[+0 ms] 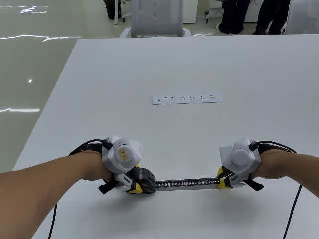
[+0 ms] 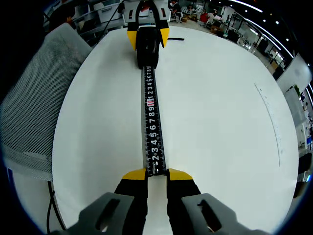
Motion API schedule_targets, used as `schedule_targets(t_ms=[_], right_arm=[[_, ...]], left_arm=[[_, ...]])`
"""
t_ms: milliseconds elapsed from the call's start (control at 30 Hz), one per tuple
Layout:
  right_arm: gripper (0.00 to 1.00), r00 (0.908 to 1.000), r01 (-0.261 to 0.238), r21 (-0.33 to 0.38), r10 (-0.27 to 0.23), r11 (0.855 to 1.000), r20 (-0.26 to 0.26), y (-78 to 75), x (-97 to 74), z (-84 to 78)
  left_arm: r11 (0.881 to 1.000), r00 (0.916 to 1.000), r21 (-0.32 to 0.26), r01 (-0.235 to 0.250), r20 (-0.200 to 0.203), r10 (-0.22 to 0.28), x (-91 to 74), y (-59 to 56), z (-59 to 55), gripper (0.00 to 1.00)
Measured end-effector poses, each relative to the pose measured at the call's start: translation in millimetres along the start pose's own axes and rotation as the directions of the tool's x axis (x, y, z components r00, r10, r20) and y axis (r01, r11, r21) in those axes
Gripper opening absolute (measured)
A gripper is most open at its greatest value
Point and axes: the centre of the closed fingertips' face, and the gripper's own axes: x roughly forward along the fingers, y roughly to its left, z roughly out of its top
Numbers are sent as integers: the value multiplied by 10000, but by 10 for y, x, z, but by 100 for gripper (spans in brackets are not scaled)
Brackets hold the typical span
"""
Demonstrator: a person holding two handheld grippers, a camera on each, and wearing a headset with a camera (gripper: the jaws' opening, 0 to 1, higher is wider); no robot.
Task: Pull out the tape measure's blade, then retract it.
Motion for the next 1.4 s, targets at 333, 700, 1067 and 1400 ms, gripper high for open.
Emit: schedule_targets(t_ms=[333, 700, 1067, 1400], right_arm=[[13, 10000, 47, -36, -47, 10000, 12, -10, -28, -62], [13, 9999, 46, -10, -46, 10000, -124, -9, -51, -120], [13, 9998, 82, 101, -80, 9999, -194, -22, -76, -170], [13, 9998, 95, 140, -93, 9999, -201, -26, -88, -206]], left_arm=[[10000, 10000, -20, -7, 12, 7, 0, 2, 0, 32], [10000, 10000, -36, -10, -1, 10, 1, 0, 2, 32], [10000, 10000, -68, -27, 21, 27, -2, 3, -1, 32], [10000, 10000, -62, -10, 40, 10, 1, 5, 3, 32]])
